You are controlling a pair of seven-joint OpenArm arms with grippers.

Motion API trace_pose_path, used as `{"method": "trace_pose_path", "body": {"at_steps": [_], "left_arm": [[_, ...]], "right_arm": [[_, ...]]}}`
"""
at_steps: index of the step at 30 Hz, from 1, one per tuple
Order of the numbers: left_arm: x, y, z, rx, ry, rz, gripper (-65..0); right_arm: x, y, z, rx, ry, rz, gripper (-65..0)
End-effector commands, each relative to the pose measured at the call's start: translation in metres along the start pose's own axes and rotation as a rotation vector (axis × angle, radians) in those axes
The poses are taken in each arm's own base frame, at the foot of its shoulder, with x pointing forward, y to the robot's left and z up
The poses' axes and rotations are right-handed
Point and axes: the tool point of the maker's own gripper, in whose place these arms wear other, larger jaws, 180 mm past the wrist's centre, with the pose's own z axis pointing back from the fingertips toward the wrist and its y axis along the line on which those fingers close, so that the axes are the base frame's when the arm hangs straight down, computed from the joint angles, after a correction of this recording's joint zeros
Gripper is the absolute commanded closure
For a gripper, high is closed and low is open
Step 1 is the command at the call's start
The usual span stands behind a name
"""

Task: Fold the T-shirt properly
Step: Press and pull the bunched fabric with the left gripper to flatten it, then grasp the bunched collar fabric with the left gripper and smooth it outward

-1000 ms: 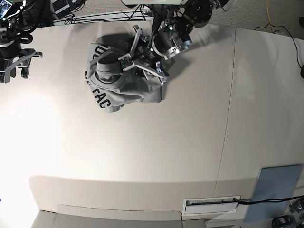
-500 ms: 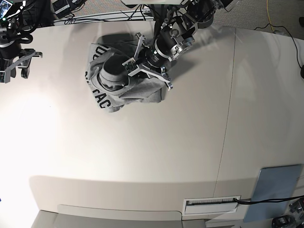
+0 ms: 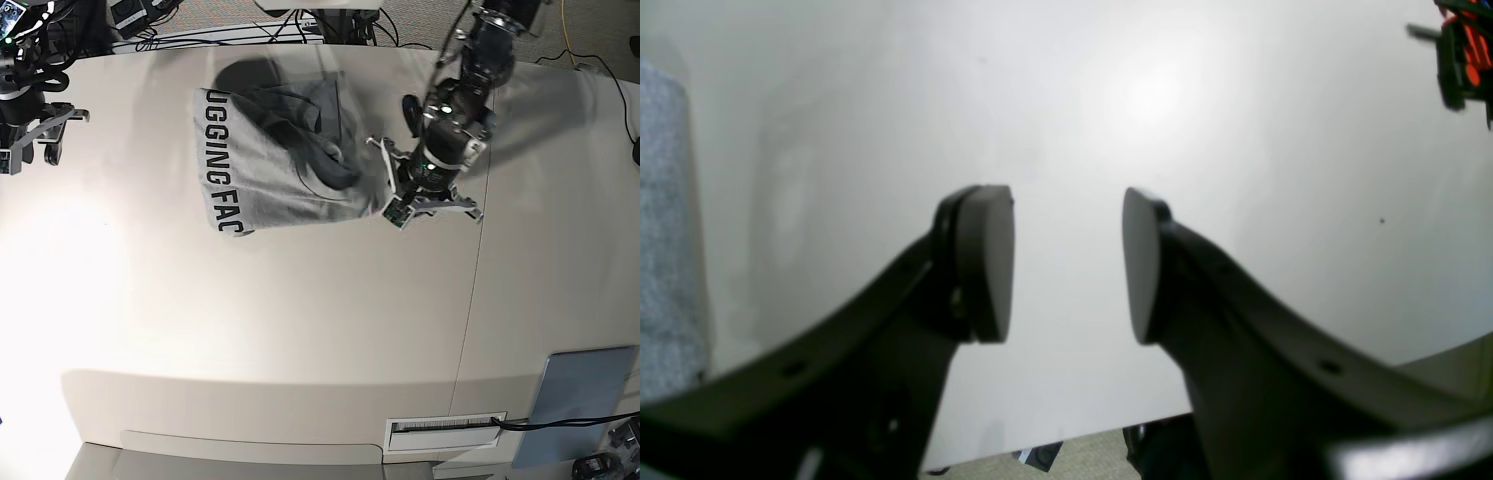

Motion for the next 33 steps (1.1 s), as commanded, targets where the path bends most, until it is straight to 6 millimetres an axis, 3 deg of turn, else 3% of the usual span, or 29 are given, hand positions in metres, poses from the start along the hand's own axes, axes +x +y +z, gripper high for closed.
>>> {"method": "trace_pose_path", "body": {"at_steps": [1,4,6,8,14,20,25,30,33], "left_arm": [[0.011,0.008,0.004,0.008,-0.045,0.007,0.0],[0.009,0.017,0.005,0.008,-0.048,0.059,-1.4],[0.006,0.019,0.007,-0.020,-0.034,0.131,-11.0],[0.004,0.009,0.010,-0.123,-0.025,0.194,-19.4],[0.022,-0.061,0.050,-0.623,-0.095,0.345,-20.7],[0.024,-0.132,0.070,-0.825,-0.103,0.363,-20.6],[0.027,-0.165,0.058,-0.771,-0.038,0.373,-20.6],[0.010,-0.165,0.040,-0.608,0.067,0.393,-20.6],[0.014,-0.160,0.037,-0.577,0.050,0.428,-20.6]], "right_arm": [[0.011,-0.004,0.003,-0.010,-0.041,0.017,-26.6],[0.011,-0.004,0.003,-0.009,-0.040,0.017,-26.6],[0.011,-0.004,0.003,-0.009,-0.041,0.017,-26.6],[0.011,-0.004,0.003,-0.009,-0.041,0.017,-26.6],[0.014,-0.002,0.003,0.000,-0.060,0.012,-26.6],[0.015,0.001,0.003,0.017,-0.066,0.003,-26.6],[0.013,0.001,0.003,0.017,-0.053,0.003,-26.6],[0.010,0.001,0.003,0.016,-0.039,0.003,-26.6],[0.011,0.001,0.003,0.016,-0.039,0.003,-26.6]]}}
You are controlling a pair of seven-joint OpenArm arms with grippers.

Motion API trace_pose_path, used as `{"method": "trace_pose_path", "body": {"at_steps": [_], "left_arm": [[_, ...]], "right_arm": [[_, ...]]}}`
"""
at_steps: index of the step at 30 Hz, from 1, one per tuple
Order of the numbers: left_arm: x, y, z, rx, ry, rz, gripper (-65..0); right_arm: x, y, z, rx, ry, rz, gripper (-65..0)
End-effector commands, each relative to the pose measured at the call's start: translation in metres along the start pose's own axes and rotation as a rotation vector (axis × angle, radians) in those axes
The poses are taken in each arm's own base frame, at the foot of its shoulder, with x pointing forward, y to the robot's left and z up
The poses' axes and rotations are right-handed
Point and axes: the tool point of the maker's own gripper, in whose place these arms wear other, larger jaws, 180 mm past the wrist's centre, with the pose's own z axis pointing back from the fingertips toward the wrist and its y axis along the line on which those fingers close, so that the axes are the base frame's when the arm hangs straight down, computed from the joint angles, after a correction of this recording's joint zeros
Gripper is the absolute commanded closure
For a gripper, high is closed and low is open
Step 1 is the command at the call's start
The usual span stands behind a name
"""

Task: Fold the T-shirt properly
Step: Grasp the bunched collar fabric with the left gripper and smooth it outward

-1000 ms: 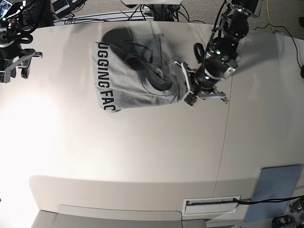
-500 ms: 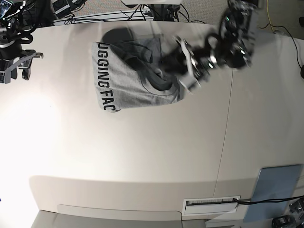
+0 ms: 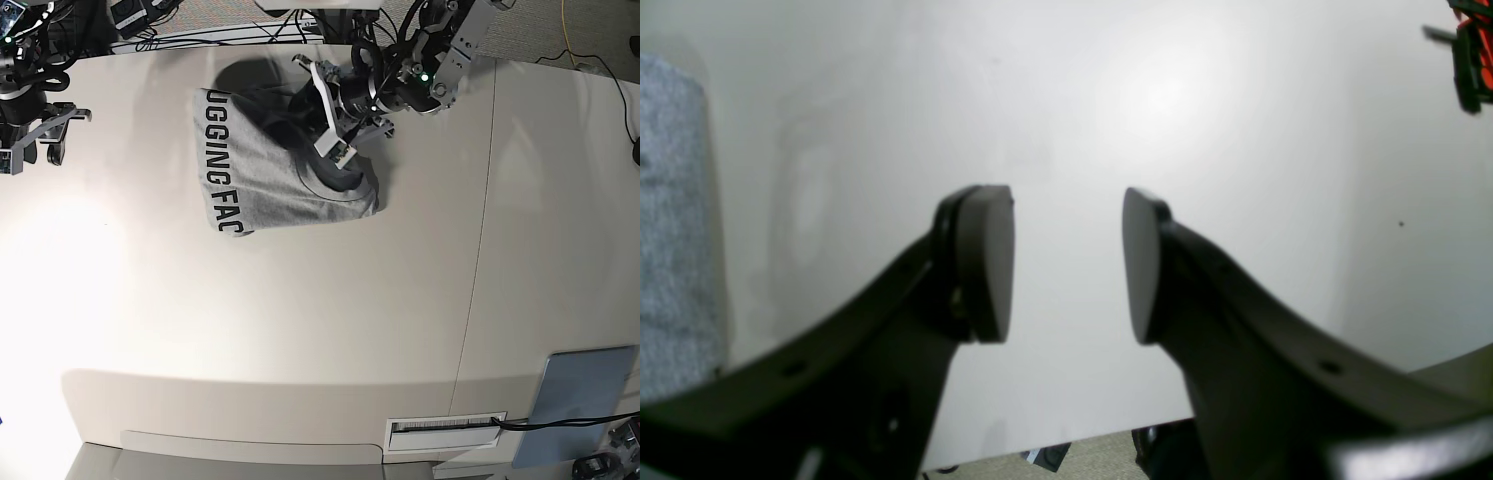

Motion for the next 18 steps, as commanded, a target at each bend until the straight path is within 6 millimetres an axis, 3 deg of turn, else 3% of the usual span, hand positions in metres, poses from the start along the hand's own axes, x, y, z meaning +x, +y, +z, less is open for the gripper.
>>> {"method": "trace_pose_path", "body": {"at_steps": [1,6,9,18], "left_arm": [[0.015,-0.007,0.002,-0.025,-0.055,-0.001,-20.6],[0.034,-0.039,-0.004,-0.132,-0.115,0.028,-20.6],[0.039,-0.047,-0.009,-0.144,-0.123,0.044,-20.6],[0.018,-0.025,-0.017,-0.031,-0.027,0.034,-20.7]], "right_arm": [[0.011,-0.003,0.003,-0.006,-0.037,0.015,-26.6],[0.011,-0.003,0.003,-0.006,-0.038,0.015,-26.6],[0.010,-0.003,0.003,-0.007,-0.034,0.015,-26.6],[0.009,-0.003,0.003,-0.007,-0.029,0.015,-26.6]]}}
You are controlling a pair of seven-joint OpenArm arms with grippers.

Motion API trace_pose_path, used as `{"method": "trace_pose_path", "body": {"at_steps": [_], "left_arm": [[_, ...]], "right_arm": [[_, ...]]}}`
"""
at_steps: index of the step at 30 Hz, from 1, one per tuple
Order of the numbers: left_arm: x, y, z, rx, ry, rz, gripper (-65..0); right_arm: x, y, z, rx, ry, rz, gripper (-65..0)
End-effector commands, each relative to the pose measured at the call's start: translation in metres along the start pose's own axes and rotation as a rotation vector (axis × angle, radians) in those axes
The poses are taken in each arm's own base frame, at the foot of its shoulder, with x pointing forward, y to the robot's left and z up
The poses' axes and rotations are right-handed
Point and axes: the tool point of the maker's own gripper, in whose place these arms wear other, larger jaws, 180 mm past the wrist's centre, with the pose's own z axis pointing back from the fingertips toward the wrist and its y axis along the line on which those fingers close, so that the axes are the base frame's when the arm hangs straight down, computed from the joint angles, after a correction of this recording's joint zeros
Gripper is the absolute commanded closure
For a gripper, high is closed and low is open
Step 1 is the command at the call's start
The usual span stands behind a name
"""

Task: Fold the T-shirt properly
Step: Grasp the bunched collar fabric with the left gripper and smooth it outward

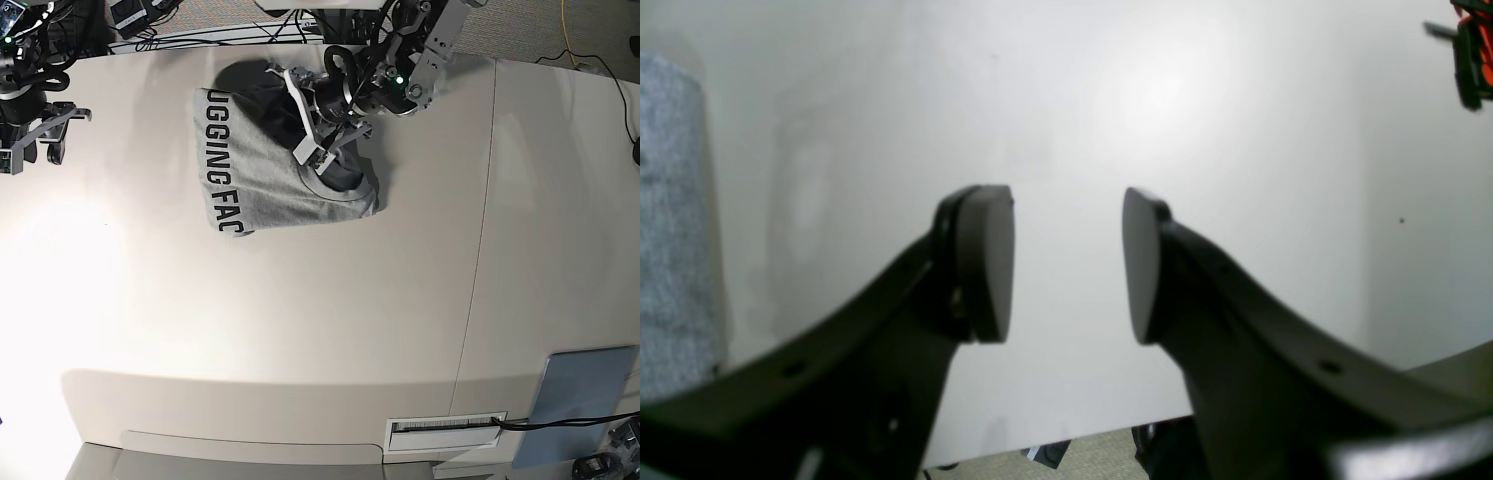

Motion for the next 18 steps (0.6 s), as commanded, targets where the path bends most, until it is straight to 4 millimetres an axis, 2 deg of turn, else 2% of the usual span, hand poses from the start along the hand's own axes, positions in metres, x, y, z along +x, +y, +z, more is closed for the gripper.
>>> {"method": "trace_pose_path", "body": {"at_steps": [1,6,8,15,18], "left_arm": [[0.009,-0.007,0.002,-0.020,-0.030,-0.011,-21.0],[0.000,-0.015,0.002,-0.063,0.006,-0.063,-35.4],[0.000,-0.013,0.002,-0.050,0.011,-0.071,-38.7],[0.006,0.022,0.010,0.059,-0.011,-0.021,-38.8],[0.009,0.029,0.017,0.037,-0.049,0.059,-38.8]], "right_arm": [[0.010,-0.003,0.003,-0.007,-0.036,0.015,-26.6],[0.010,-0.003,0.003,-0.009,-0.035,0.017,-26.6],[0.010,-0.003,0.003,-0.009,-0.036,0.017,-26.6],[0.010,-0.003,0.003,-0.009,-0.035,0.017,-26.6],[0.010,-0.003,0.003,-0.008,-0.036,0.016,-26.6]]}}
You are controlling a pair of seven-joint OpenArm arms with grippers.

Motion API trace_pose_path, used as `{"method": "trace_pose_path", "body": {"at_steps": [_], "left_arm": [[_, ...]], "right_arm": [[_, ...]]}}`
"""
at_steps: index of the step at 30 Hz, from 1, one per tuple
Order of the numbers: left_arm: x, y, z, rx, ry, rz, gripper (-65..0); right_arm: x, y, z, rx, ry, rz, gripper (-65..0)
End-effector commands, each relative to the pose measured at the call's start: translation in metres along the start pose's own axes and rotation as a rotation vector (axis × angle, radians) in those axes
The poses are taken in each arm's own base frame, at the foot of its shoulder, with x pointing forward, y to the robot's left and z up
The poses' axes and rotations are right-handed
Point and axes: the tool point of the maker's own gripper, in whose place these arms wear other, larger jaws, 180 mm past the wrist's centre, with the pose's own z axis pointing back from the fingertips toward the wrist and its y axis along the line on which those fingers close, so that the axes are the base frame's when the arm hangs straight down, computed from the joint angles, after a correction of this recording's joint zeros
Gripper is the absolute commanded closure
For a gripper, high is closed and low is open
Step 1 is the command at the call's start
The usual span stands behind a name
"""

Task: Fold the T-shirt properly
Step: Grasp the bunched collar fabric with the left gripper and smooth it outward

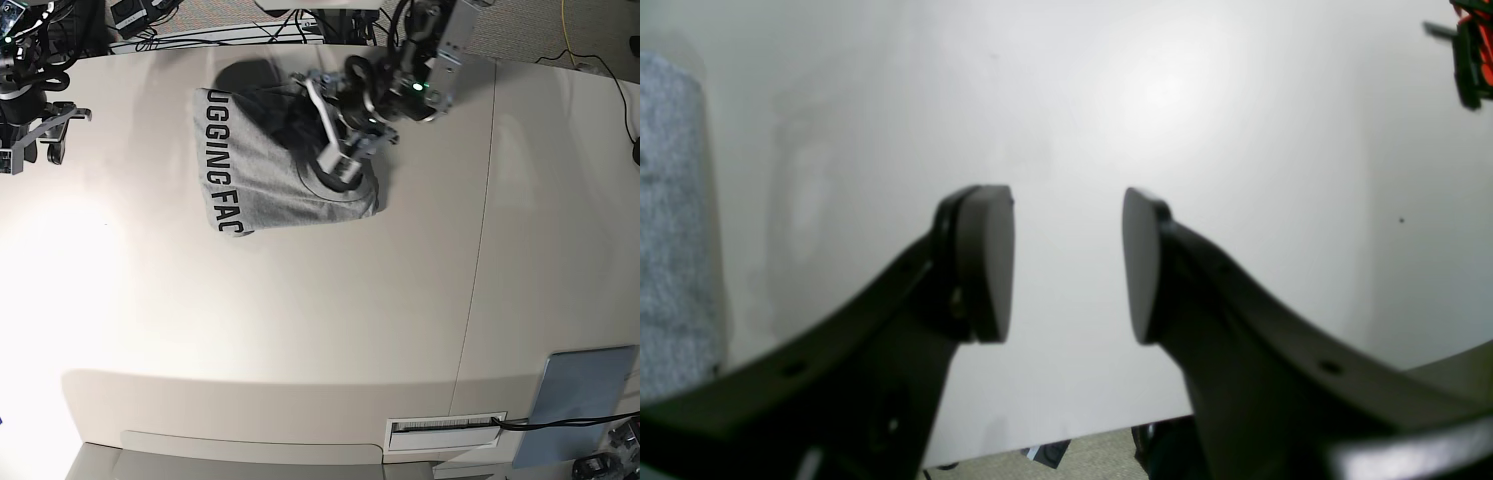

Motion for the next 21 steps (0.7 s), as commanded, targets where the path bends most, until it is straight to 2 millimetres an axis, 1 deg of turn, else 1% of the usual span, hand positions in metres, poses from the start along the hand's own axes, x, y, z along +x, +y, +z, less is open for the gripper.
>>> {"method": "trace_pose_path", "body": {"at_steps": [1,4,8,10,14,18,21], "left_arm": [[0.008,-0.010,0.003,-0.049,-0.042,0.008,-38.8],[0.005,-0.024,0.005,-0.125,-0.053,0.031,-38.7],[0.006,-0.038,0.003,-0.162,-0.065,0.023,-38.6],[0.003,-0.043,-0.001,-0.159,-0.051,0.018,-38.6],[-0.001,-0.027,-0.006,-0.055,-0.036,0.026,-38.6],[0.005,-0.018,-0.005,-0.031,-0.071,0.054,-38.5],[0.011,-0.019,-0.005,-0.036,-0.095,0.084,-35.9]], "right_arm": [[0.010,-0.003,0.003,-0.007,-0.037,0.015,-26.6],[0.011,-0.003,0.003,-0.006,-0.038,0.014,-26.6],[0.010,-0.003,0.003,-0.005,-0.036,0.015,-26.6],[0.009,-0.003,0.003,-0.006,-0.029,0.014,-26.6],[0.004,-0.003,0.003,-0.006,-0.002,0.014,-26.6],[0.004,-0.003,0.003,-0.006,0.001,0.014,-26.6],[0.004,-0.003,0.003,-0.006,0.000,0.014,-26.6]]}}
